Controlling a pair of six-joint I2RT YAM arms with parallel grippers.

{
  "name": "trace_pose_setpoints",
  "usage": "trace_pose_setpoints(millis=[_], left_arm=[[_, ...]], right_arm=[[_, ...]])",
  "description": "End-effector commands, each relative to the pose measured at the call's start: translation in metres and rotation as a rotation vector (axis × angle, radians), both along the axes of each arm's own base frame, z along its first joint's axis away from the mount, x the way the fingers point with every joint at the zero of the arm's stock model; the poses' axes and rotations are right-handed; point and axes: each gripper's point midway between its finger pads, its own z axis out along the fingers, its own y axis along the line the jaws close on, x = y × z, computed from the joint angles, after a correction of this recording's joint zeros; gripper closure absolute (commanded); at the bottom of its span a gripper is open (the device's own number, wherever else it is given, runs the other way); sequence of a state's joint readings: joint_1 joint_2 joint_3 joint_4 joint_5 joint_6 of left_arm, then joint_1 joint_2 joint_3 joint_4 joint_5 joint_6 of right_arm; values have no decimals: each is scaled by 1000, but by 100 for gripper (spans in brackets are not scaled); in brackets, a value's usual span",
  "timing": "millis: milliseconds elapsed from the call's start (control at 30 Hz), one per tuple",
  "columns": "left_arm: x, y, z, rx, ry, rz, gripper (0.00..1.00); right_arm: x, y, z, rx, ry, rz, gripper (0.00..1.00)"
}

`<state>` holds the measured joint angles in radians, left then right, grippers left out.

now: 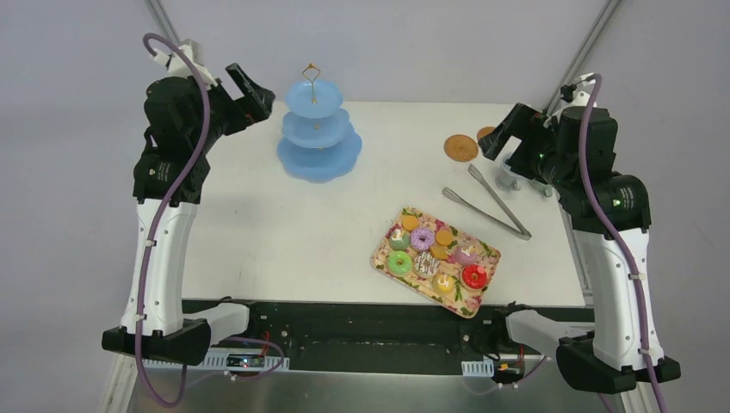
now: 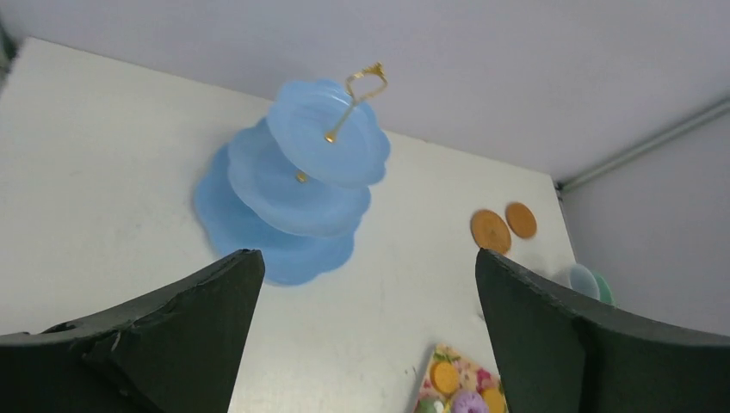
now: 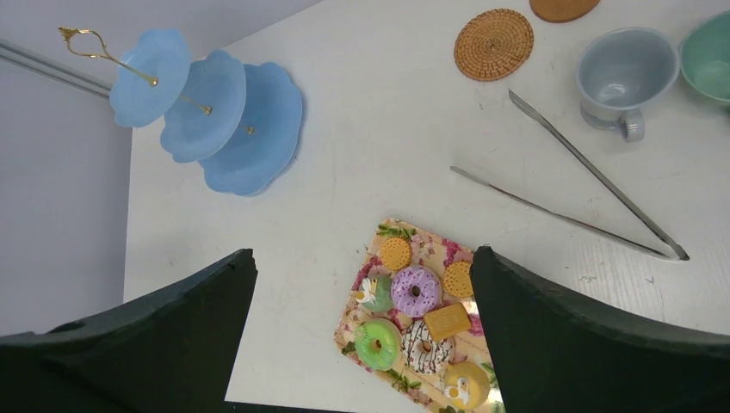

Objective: Serve the afternoon tea

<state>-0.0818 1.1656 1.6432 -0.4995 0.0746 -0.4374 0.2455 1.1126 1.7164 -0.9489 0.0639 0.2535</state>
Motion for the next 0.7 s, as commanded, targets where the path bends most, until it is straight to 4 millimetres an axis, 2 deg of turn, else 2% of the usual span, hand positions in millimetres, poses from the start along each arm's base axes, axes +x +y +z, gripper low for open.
trace_pose_setpoints(millis=[0, 133, 233, 367, 433, 567, 667], left_arm=[[-5, -62, -12, -22, 35, -246, 1], [-17, -115, -37, 54, 102, -374, 1], [-28, -139, -52, 70, 139, -441, 1], [-33, -142, -69, 81, 173, -440, 1], [-34, -141, -75, 88, 196, -434, 1], [-35, -136, -91, 110, 226, -419, 1], [-37, -135, -103, 125, 246, -422, 1]], right_arm=[[5, 5, -18, 14, 54, 12, 1], [14, 13, -49, -2, 133, 43, 1], [21, 23, -79, -9, 216, 93, 1], [35, 29, -118, -37, 330, 124, 1], [42, 25, -139, -62, 396, 103, 1], [60, 8, -187, -7, 537, 4, 1], [73, -21, -218, 81, 622, -136, 6]])
